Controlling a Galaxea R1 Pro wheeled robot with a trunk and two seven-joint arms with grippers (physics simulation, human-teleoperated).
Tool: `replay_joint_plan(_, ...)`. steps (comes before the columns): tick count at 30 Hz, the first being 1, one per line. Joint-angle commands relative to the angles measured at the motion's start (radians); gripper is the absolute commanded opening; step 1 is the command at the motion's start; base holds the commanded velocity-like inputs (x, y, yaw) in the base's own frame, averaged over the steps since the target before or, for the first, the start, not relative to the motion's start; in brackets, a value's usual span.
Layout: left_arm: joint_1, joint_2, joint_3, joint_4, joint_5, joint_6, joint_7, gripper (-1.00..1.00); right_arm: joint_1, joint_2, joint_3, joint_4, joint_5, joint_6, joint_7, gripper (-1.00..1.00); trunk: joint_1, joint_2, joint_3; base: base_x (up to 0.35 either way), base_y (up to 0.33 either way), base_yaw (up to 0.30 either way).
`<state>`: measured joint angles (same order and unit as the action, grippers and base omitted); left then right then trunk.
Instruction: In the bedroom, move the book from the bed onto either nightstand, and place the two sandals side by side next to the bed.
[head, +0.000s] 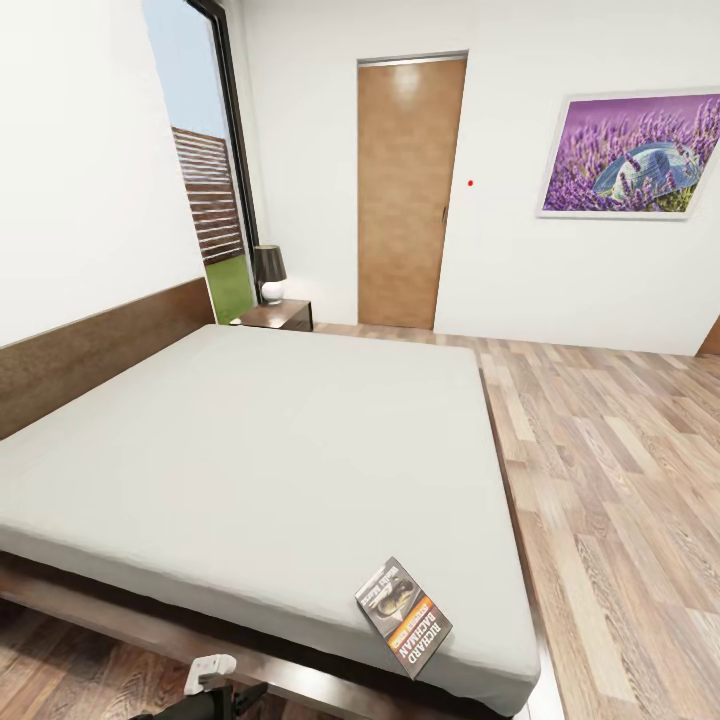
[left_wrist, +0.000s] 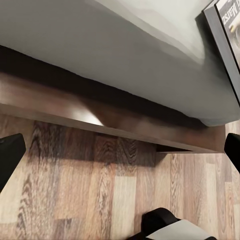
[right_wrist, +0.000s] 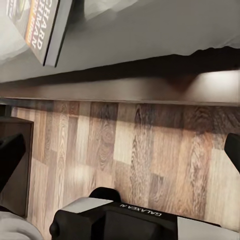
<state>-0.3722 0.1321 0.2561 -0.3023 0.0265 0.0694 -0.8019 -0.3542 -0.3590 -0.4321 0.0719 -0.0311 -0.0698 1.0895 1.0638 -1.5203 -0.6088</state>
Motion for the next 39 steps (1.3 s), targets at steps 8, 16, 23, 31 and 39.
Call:
replay_joint_plan(8,-0.001,-0.001,0.003,0.001,0.003,0.007,-0.005,1.0,-0.004,0.003,0.001,-0.004,0.007,0.086,0.118,1.0,0.0,-0.001,-0.001,0.0,0.0,0.0)
replay_joint_plan(16,-0.001,-0.002,0.003,0.001,0.003,0.007,-0.005,1.0,-0.005,0.015,0.001,-0.02,0.009,0.131,0.181,1.0,0.0,-0.001,-0.001,0.0,0.0,0.0)
replay_joint_plan(23,-0.001,-0.002,0.003,0.002,0.003,0.007,-0.004,1.0,-0.005,0.02,0.001,-0.027,0.01,0.125,0.185,1.0,0.0,-0.001,-0.001,0.0,0.0,0.0)
replay_joint_plan(31,-0.001,-0.009,0.003,0.002,0.003,0.007,-0.003,1.0,-0.005,0.02,0.001,-0.027,0.01,0.123,0.185,1.0,0.0,-0.001,-0.001,0.0,0.0,0.057)
replay_joint_plan(39,-0.001,-0.009,0.003,0.002,0.003,0.007,-0.003,1.0,-0.005,0.02,0.001,-0.027,0.01,0.123,0.185,1.0,0.0,-0.001,-0.001,0.0,0.0,0.122)
